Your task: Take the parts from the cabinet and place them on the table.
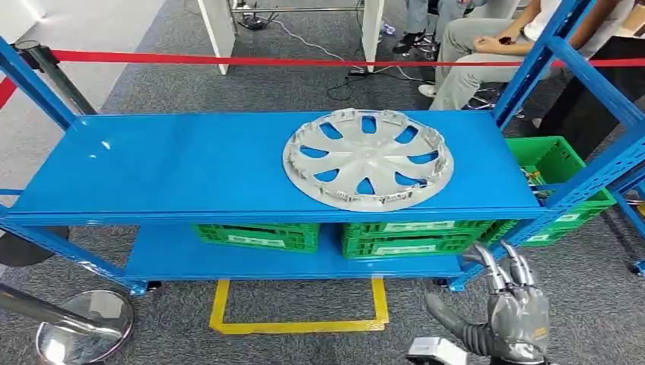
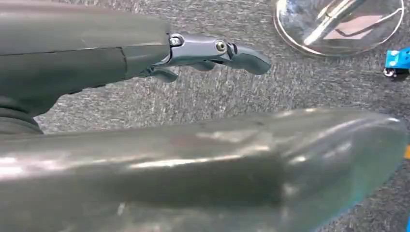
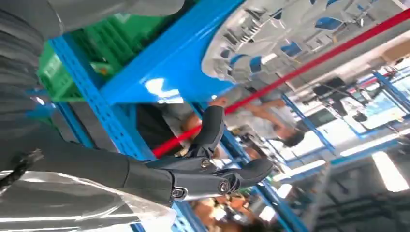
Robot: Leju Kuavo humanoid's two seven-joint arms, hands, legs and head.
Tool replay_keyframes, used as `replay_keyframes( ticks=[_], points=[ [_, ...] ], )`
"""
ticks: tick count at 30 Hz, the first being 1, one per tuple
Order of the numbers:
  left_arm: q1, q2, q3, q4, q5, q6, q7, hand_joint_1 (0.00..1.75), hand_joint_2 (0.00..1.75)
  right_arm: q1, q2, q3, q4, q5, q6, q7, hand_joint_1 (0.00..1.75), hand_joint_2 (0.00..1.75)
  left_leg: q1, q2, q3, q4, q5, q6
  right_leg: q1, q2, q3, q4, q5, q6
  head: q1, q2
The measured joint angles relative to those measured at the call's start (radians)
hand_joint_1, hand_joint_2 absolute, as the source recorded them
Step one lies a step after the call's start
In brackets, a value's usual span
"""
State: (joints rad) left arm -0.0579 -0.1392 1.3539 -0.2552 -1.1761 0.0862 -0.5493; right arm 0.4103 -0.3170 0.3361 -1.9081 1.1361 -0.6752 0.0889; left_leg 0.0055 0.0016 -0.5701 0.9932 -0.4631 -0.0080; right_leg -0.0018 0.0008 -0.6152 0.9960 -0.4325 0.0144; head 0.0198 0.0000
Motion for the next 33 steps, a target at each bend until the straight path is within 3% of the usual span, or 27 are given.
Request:
replay_keyframes(
  ticks=[7, 9, 12, 19, 33],
  points=[
    [-0.002, 0.018, -0.002, 0.019, -0.012, 0.009, 0.01, 0.0, 0.0, -0.027, -0.051, 0.056, 0.0, 0.37, -0.01, 0.098, 0.0, 1.75, 0.0, 0.0, 0.0, 0.0, 0.0, 0.0, 0.0, 0.0, 0.0, 0.0, 0.0, 0.0, 0.0, 0.0],
    [-0.004, 0.021, -0.003, 0.023, -0.019, 0.006, 0.001, 0.0, 0.0, -0.039, -0.065, 0.069, 0.0, 0.418, -0.01, 0.11, 0.0, 1.75, 0.0, 0.0, 0.0, 0.0, 0.0, 0.0, 0.0, 0.0, 0.0, 0.0, 0.0, 0.0, 0.0, 0.0],
    [-0.009, 0.017, -0.015, 0.03, -0.04, -0.011, -0.038, 0.0, 0.0, -0.059, -0.072, 0.068, 0.007, 0.431, -0.008, 0.108, 0.0, 1.75, 0.0, 0.0, 0.0, 0.0, 0.0, 0.0, 0.0, 0.0, 0.0, 0.0, 0.0, 0.0, 0.0, 0.0],
    [-0.016, -0.001, -0.029, 0.031, -0.055, -0.005, -0.038, 0.0, 0.0, -0.073, -0.068, 0.069, 0.028, 0.437, -0.008, 0.042, 0.0, 1.75, 0.0, 0.0, 0.0, 0.0, 0.001, 0.001, 0.0, 0.0, 0.0, 0.0, 0.001, 0.001, 0.0, 0.0],
    [-0.016, -0.003, -0.043, 0.031, -0.062, -0.006, -0.028, 0.0, 0.0, -0.107, -0.051, 0.092, 0.071, 0.437, -0.005, 0.046, 0.0, 1.75, 0.0, 0.0, 0.0, 0.0, 0.001, 0.001, 0.0, 0.0, 0.0, 0.0, 0.001, 0.001, 0.0, 0.0]
  ],
)
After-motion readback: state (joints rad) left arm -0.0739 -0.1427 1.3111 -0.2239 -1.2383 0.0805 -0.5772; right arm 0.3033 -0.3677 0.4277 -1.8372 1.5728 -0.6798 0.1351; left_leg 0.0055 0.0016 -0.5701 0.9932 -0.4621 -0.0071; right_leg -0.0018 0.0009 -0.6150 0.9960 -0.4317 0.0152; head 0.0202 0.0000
